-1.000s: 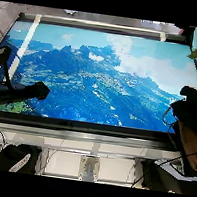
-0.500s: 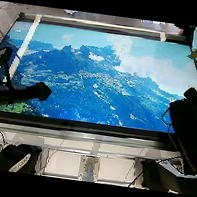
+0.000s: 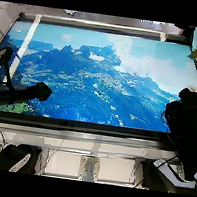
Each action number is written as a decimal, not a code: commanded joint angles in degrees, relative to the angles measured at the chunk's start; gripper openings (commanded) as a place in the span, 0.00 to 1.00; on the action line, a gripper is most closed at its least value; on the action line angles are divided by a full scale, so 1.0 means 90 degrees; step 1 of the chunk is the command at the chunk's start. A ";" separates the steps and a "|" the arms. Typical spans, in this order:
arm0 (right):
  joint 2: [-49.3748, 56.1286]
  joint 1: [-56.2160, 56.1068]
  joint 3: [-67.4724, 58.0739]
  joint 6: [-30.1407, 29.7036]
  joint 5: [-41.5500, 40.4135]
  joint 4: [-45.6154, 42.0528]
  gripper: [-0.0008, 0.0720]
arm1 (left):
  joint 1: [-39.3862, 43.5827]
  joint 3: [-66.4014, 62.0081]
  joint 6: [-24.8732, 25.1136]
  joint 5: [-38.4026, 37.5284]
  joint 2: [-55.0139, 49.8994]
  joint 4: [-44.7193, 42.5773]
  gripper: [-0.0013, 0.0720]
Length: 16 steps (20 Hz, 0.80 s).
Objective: Fold the clothes and pants, and hang the long-sleeved shirts on hangers.
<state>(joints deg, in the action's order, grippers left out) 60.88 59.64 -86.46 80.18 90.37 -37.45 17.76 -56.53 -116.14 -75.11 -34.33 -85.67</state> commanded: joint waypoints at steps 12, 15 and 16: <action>-0.0087 -0.6982 -0.0066 -0.1163 0.0478 -0.3871 0.03 | 0.0000 0.0005 0.0000 -0.0051 -0.0002 0.0000 0.96; -0.0087 -0.6980 -0.0066 -0.1163 0.0459 -0.3866 0.03 | 0.0000 0.0005 0.0000 -0.0053 -0.0002 0.0000 0.96; -0.0087 -0.6980 -0.0066 -0.1163 0.0457 -0.3866 0.03 | 0.0000 0.0005 0.0000 -0.0051 -0.0002 0.0000 0.96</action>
<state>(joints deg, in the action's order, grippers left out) 60.14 -2.26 -87.00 69.82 93.91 -70.81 17.76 -56.49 -116.14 -75.53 -34.33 -85.65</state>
